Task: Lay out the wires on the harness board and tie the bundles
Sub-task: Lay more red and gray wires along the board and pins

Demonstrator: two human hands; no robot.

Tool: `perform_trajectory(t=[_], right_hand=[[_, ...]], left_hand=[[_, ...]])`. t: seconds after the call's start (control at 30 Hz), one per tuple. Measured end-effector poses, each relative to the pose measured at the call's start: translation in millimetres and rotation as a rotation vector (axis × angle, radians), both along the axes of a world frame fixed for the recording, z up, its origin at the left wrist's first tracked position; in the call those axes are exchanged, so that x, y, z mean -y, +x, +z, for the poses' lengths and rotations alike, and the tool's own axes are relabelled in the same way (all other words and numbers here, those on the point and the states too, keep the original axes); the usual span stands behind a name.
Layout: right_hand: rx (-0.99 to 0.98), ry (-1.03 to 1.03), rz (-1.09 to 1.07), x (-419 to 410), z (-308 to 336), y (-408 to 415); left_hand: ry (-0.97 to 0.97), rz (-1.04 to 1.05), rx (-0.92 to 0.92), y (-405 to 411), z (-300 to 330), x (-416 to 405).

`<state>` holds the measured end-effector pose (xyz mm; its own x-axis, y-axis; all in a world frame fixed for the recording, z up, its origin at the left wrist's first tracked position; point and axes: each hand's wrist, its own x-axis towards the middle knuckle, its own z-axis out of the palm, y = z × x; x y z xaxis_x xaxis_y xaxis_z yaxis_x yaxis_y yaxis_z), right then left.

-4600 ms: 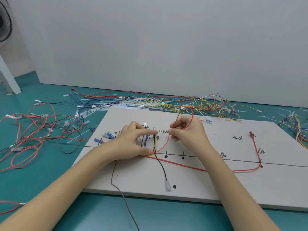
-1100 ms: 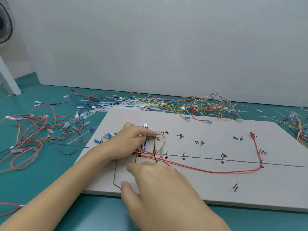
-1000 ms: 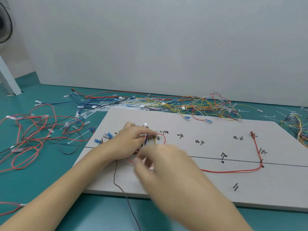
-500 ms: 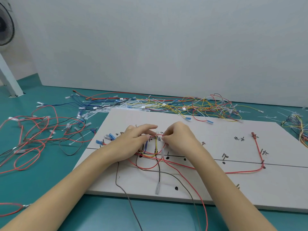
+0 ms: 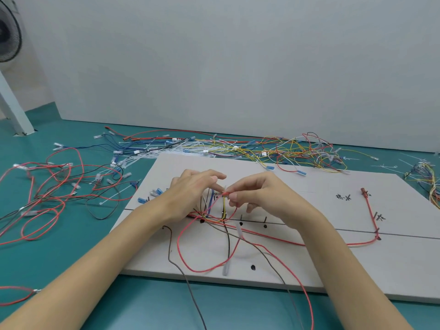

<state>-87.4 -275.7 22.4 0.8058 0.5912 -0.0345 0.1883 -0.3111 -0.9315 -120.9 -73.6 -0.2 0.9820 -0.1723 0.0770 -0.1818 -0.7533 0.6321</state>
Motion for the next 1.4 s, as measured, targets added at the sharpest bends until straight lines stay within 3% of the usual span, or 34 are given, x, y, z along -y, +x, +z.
perform_trajectory(t=[0.07,0.2,0.37,0.73,0.97,1.13,1.4], right_hand=[[-0.037,-0.015,0.091,8.1,2.2,0.5],[-0.147,-0.058,0.288,23.5,3.5,0.5],[-0.197,-0.095,0.364,26.6,-2.7,-0.6],[-0.134,0.167,-0.031,11.8,-8.2,0.7],[-0.062,0.052,-0.182,-0.4,-16.2,0.2],[0.075,-0.062,-0.296,0.7,-21.4,5.0],[0.224,-0.184,-0.389,-15.0,-30.2,11.5]], left_hand=[[0.116,-0.013,0.037,1.3,-1.2,0.7],[-0.060,0.041,0.029,3.3,-2.8,2.8],[-0.038,-0.005,0.060,3.6,-8.8,-0.6],[-0.049,-0.030,0.021,5.0,-11.3,-1.8],[0.015,-0.128,0.103,6.5,-15.6,-4.9],[-0.135,-0.122,0.140,3.5,-10.8,-1.6],[-0.305,-0.040,-0.047,-0.7,-2.3,0.4]])
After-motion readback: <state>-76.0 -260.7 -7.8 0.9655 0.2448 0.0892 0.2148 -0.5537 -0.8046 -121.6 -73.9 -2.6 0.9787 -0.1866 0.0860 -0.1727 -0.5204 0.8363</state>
